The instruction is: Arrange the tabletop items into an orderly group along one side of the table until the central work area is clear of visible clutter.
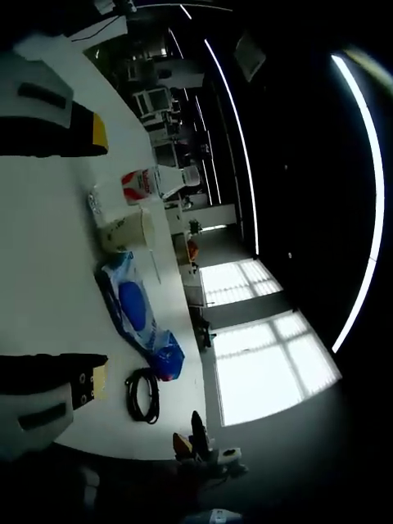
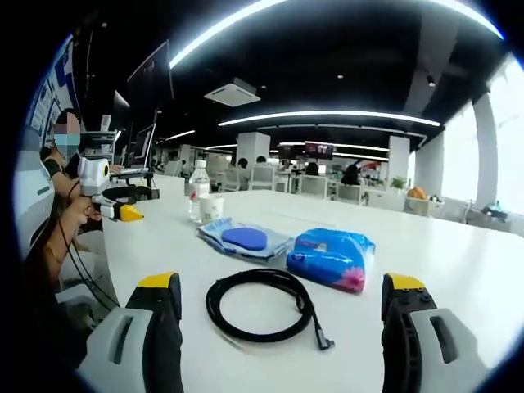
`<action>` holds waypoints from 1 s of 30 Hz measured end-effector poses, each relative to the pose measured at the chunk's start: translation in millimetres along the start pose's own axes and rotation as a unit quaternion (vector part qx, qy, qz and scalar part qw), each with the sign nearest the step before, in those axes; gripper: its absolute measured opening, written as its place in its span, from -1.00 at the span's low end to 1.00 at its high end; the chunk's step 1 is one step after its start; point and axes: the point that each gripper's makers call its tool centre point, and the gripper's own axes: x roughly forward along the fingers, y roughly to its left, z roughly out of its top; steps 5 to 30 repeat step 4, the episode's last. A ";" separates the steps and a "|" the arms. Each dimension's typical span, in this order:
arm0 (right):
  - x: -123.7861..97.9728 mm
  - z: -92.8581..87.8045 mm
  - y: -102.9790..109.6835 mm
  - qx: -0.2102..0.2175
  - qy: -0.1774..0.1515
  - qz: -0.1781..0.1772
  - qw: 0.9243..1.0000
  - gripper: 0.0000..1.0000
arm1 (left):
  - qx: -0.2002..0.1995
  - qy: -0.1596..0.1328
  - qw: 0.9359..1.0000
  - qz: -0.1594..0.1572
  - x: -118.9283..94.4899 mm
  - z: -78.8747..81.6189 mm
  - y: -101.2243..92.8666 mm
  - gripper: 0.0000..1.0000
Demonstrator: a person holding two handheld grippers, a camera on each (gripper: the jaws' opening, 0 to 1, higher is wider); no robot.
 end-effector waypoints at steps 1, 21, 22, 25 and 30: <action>-0.1 0.5 0.2 0.003 -0.002 0.001 1.000 1.00 | -0.002 0.001 1.000 -0.001 -0.1 -0.7 -0.6 1.00; -0.3 1.2 0.2 0.005 -0.004 0.001 1.000 1.00 | -0.005 -0.006 1.000 -0.005 0.1 1.5 -1.3 1.00; -0.3 1.2 0.2 0.005 -0.004 0.001 1.000 1.00 | -0.005 -0.006 1.000 -0.005 0.1 1.5 -1.3 1.00; -0.3 1.2 0.2 0.005 -0.004 0.001 1.000 1.00 | -0.005 -0.006 1.000 -0.005 0.1 1.5 -1.3 1.00; -0.3 1.2 0.2 0.005 -0.004 0.001 1.000 1.00 | -0.005 -0.006 1.000 -0.005 0.1 1.5 -1.3 1.00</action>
